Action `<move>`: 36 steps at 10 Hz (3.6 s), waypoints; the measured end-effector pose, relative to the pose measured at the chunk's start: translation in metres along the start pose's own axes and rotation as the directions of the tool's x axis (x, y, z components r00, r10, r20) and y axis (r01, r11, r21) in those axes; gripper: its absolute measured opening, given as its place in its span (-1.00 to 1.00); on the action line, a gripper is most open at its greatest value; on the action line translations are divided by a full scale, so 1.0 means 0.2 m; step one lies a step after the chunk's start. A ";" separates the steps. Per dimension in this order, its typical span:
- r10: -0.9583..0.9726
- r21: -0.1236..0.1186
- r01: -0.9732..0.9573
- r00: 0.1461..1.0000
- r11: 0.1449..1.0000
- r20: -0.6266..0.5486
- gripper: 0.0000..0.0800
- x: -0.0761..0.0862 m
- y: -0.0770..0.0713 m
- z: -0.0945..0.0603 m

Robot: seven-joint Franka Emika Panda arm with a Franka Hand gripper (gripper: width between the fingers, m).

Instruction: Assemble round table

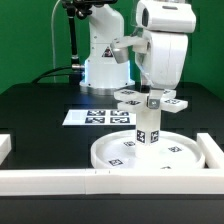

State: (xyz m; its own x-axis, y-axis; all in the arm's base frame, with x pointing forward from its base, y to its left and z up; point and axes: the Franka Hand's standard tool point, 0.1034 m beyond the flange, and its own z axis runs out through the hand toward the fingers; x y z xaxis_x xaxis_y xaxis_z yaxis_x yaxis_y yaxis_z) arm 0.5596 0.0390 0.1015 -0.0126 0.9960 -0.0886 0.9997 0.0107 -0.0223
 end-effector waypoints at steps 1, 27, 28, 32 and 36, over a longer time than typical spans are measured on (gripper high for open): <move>0.002 0.000 -0.002 1.000 1.000 0.000 0.17 0.00 0.00 0.00; 0.726 0.112 -0.718 -0.676 -0.687 0.125 0.12 -0.05 -0.05 0.02; 0.636 0.110 -0.626 -0.760 -0.772 0.137 0.12 -0.04 -0.05 0.02; 0.285 0.106 -0.270 -0.944 -0.957 0.166 0.12 0.00 -0.03 0.02; -0.034 0.060 0.048 -0.976 -0.997 0.213 0.12 -0.01 -0.02 0.02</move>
Offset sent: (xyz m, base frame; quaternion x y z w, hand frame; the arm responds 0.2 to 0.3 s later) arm 0.0000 0.0000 0.0000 0.0000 0.0000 0.0000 1.0000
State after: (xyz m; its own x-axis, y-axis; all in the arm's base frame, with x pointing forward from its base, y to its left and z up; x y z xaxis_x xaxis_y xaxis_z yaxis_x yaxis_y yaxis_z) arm 0.5562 0.0368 0.0982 -0.0261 -0.9918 -0.1248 -0.9986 0.0316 -0.0422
